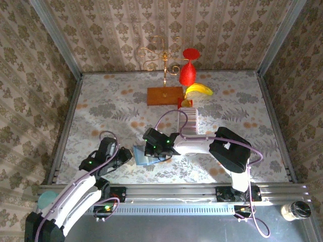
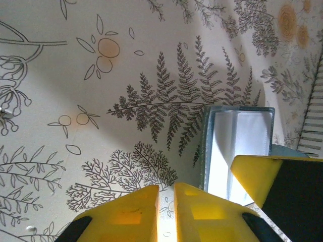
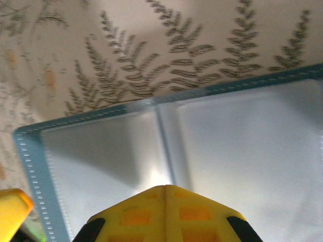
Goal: Put the credit cards into the card holder
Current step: Flip over the card slot in the card holder, then move the card holder to the center of the table.
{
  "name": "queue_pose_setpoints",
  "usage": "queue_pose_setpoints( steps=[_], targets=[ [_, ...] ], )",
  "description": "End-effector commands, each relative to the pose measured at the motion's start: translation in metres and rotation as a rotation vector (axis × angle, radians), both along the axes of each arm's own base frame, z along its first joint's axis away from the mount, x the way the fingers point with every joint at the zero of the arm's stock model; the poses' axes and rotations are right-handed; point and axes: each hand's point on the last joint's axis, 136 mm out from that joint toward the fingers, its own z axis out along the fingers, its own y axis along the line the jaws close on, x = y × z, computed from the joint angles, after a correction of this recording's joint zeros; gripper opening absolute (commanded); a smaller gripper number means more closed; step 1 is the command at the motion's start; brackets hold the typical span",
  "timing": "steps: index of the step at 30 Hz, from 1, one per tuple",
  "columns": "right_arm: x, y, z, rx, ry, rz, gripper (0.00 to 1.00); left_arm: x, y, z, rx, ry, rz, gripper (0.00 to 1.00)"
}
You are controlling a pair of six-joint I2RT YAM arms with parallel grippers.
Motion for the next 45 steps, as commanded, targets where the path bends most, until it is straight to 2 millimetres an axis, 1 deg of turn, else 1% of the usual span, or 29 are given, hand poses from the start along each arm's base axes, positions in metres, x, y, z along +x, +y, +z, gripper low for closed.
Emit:
queue_pose_setpoints(
  steps=[1,4,7,9,12,16,20,23,26,28,32,35,38,40,45],
  targets=[
    [0.006,-0.021,-0.011,-0.13,-0.024,-0.01,0.03,0.006,-0.005,0.005,-0.007,-0.021,-0.026,0.15],
    [0.008,-0.032,-0.019,-0.19,-0.028,-0.027,0.06,0.007,0.003,0.005,0.044,-0.022,-0.014,0.16],
    [0.008,-0.044,-0.026,-0.248,-0.024,-0.046,0.1,0.007,0.013,0.008,0.092,-0.029,0.007,0.19],
    [0.007,-0.05,-0.029,-0.264,-0.023,-0.058,0.12,0.008,0.013,0.012,0.085,-0.043,0.01,0.21],
    [0.008,-0.062,-0.03,-0.299,-0.027,-0.084,0.13,0.009,0.01,0.02,0.059,-0.071,0.007,0.21],
    [0.01,-0.075,-0.026,-0.329,-0.042,-0.114,0.13,0.011,0.0,0.03,0.01,-0.1,-0.029,0.21],
    [0.01,-0.08,-0.021,-0.325,-0.046,-0.13,0.13,0.014,-0.022,0.038,-0.099,-0.116,-0.09,0.21],
    [0.012,-0.074,-0.011,-0.284,-0.07,-0.118,0.14,0.015,-0.027,0.039,-0.114,-0.109,-0.107,0.19],
    [0.012,-0.056,0.005,-0.226,-0.104,-0.07,0.16,0.016,-0.022,0.036,-0.086,-0.109,-0.093,0.19],
    [0.011,-0.047,0.013,-0.202,-0.119,-0.049,0.16,0.017,-0.022,0.036,-0.084,-0.111,-0.093,0.2],
    [0.011,-0.033,0.021,-0.155,-0.132,-0.02,0.16,0.018,-0.022,0.041,-0.084,-0.124,-0.095,0.2],
    [0.01,-0.028,0.013,-0.156,-0.111,-0.011,0.12,0.02,-0.024,0.044,-0.093,-0.135,-0.096,0.19],
    [0.006,-0.021,0.002,-0.141,-0.074,0.006,0.08,0.021,-0.032,0.047,-0.13,-0.139,-0.12,0.18],
    [0.004,-0.018,-0.004,-0.133,-0.059,0.009,0.06,0.021,-0.038,0.048,-0.156,-0.131,-0.139,0.15],
    [-0.001,-0.022,-0.021,-0.168,-0.02,0.011,0.04,0.024,-0.047,0.046,-0.198,-0.122,-0.158,0.12]
  ],
)
